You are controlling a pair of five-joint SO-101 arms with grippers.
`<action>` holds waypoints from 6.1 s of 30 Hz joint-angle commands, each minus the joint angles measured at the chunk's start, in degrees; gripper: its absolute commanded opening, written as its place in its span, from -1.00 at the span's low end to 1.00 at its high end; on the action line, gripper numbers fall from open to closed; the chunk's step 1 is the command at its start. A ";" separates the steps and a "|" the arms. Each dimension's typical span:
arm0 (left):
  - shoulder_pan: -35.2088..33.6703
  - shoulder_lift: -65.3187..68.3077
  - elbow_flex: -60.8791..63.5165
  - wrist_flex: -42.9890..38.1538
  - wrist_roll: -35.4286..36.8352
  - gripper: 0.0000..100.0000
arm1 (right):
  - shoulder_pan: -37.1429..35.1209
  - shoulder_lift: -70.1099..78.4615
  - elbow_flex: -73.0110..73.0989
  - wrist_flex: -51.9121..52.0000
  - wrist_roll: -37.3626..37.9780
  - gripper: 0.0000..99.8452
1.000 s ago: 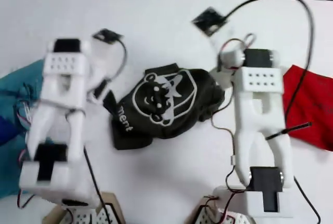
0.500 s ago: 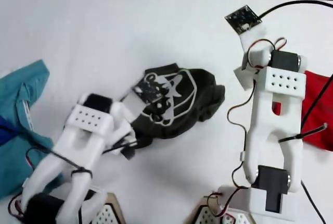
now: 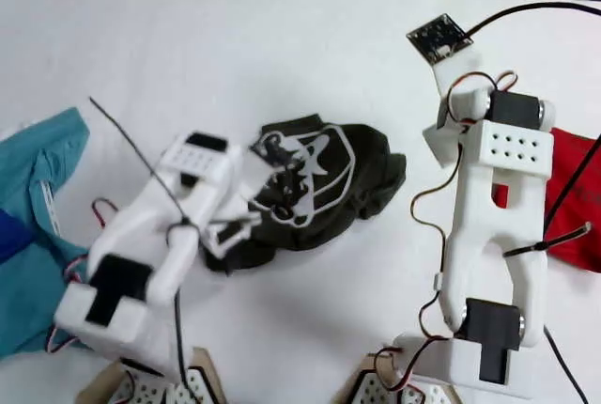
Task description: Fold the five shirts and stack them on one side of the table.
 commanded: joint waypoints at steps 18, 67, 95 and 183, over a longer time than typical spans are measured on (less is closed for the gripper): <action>-3.08 -3.25 -8.13 10.02 -7.91 -0.94 | 0.22 0.04 -2.64 0.57 -0.44 -0.51; -31.56 -22.42 -6.99 -8.18 -17.58 -0.95 | -11.91 -2.42 17.32 -4.79 -0.18 -0.53; -37.36 -22.95 -5.85 3.34 -19.25 -0.58 | -25.54 -1.89 47.56 -37.32 5.36 -0.51; -22.33 -22.24 20.88 -35.08 10.46 -0.57 | -37.41 -22.99 17.76 -2.42 4.57 -0.96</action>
